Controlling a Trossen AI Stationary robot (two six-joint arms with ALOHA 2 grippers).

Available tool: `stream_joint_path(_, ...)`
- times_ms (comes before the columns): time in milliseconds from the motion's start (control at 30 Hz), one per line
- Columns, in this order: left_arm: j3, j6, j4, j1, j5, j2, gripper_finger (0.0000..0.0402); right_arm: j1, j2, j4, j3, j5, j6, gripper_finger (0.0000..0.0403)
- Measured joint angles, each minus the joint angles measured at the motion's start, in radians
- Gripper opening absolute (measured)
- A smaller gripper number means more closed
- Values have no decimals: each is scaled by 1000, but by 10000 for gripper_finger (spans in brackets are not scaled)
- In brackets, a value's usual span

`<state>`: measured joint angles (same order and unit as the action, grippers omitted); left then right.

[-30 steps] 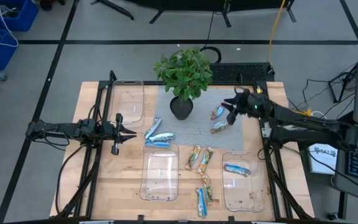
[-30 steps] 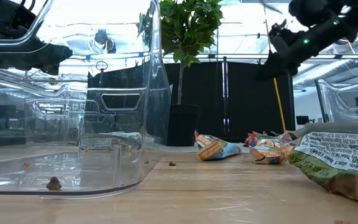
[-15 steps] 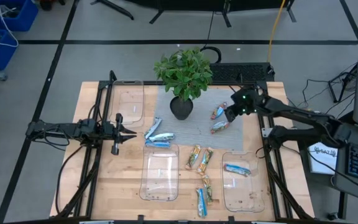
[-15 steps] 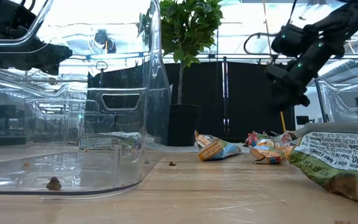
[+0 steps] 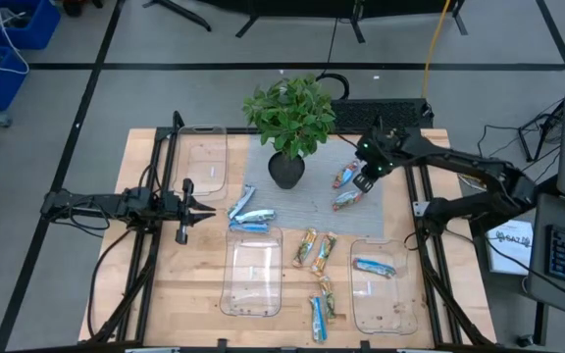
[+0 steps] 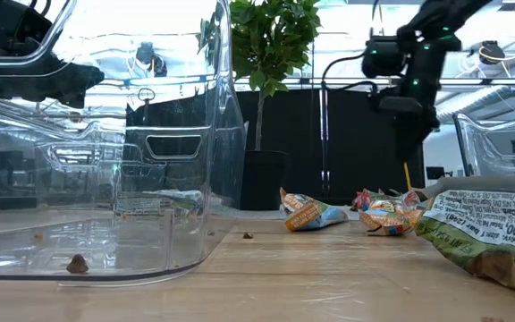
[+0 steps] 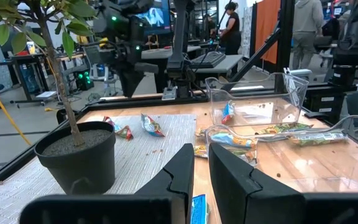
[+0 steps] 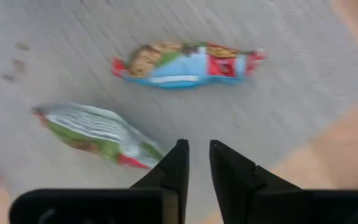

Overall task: Pick and place Granola Bars by type
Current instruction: Put the red granola bar into the bottom right transparent bin

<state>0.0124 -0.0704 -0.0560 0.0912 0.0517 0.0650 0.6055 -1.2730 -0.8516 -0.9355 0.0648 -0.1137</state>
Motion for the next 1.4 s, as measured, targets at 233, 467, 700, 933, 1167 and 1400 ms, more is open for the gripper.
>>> stream_joint_path(233,0,0,0,0,0,0,58,-38,-113,-104,-130,40,238,38)
stream_joint_path(467,0,0,0,0,0,0,58,-77,-142,-56,-168,-221,469,40)
stream_joint_path(700,0,0,0,0,0,0,58,-69,-217,51,-171,-233,290,40)
stream_joint_path(933,0,0,0,0,0,0,58,-51,-302,-42,-280,-195,141,40)
stream_joint_path(1167,0,0,0,0,0,0,58,-57,-348,-151,-313,-235,145,74)
stream_joint_path(1400,0,0,0,0,0,0,58,-94,-378,-115,-313,-234,97,174)
